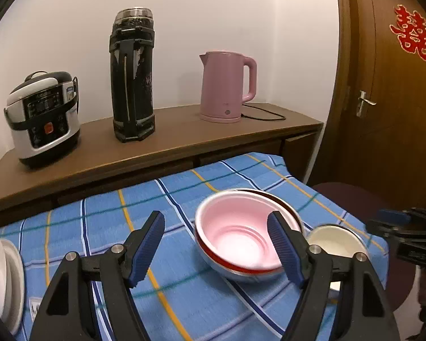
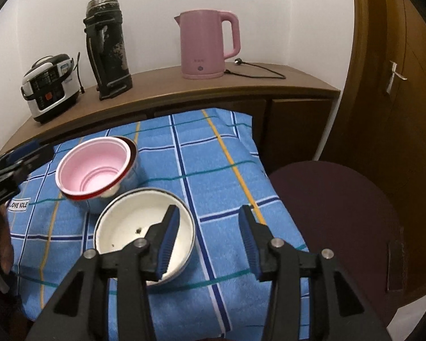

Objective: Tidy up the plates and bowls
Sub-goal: 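Move the left gripper to the rim of the white enamel bowl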

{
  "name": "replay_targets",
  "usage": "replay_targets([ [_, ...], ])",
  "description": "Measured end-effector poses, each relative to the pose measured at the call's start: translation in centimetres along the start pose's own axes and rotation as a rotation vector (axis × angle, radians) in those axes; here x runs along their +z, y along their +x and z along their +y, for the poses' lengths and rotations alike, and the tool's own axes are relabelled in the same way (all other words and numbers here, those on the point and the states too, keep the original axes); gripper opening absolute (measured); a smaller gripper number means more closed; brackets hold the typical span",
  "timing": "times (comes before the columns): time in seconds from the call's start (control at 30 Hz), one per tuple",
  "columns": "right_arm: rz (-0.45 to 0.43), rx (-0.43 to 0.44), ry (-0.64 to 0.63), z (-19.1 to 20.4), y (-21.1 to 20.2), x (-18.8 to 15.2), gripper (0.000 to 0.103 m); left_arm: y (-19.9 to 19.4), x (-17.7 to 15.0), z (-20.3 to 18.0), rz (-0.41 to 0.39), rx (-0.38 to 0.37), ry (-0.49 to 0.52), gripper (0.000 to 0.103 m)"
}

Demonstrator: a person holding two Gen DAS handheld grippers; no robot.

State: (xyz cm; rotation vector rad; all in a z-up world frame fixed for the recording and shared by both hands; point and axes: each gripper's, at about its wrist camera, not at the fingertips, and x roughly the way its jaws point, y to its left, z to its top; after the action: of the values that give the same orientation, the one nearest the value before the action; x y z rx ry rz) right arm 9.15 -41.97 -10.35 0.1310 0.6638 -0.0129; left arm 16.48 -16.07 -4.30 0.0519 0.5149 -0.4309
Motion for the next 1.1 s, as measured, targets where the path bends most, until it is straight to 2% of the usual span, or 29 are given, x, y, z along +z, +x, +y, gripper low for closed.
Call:
replay_targets([
  [0.17,0.017,0.026,0.002,0.2,0.7,-0.6,0.038,-2.0,-0.8,-1.9,0.001,-0.052,-0.008,0.077],
  [0.3,0.026,0.052,-0.005,0.6,1.0,-1.1,0.032,-1.6,-1.5,-3.4,0.056,-0.117,-0.009,0.077],
  [0.43,0.029,0.061,-0.007,0.6,1.0,-1.5,0.031,-0.9,-2.6,-5.2,0.104,-0.151,0.003,0.076],
  [0.57,0.033,0.073,-0.003,0.4,1.1,-1.8,0.028,0.1,-3.4,-6.7,0.149,-0.173,0.023,0.065],
  [0.63,0.038,0.080,-0.004,0.4,1.2,-2.1,0.028,0.8,-3.7,-7.2,0.182,-0.184,0.026,0.052],
  [0.67,0.041,0.085,-0.002,0.4,1.3,-2.2,0.027,1.0,-3.9,-7.4,0.192,-0.187,0.028,0.051],
  [0.73,0.042,0.098,0.002,0.3,1.3,-2.4,0.025,1.5,-4.2,-7.7,0.216,-0.196,0.026,0.041],
  [0.9,0.027,0.127,0.007,0.5,1.2,-2.5,0.016,2.4,-4.6,-8.4,0.249,-0.231,0.009,0.035],
  [0.93,0.023,0.130,0.008,0.5,1.2,-2.5,0.016,2.5,-4.6,-8.6,0.254,-0.235,0.010,0.031],
  [1.1,0.016,0.121,0.010,0.5,1.1,-2.5,0.016,2.9,-4.5,-8.9,0.250,-0.216,0.016,0.030],
])
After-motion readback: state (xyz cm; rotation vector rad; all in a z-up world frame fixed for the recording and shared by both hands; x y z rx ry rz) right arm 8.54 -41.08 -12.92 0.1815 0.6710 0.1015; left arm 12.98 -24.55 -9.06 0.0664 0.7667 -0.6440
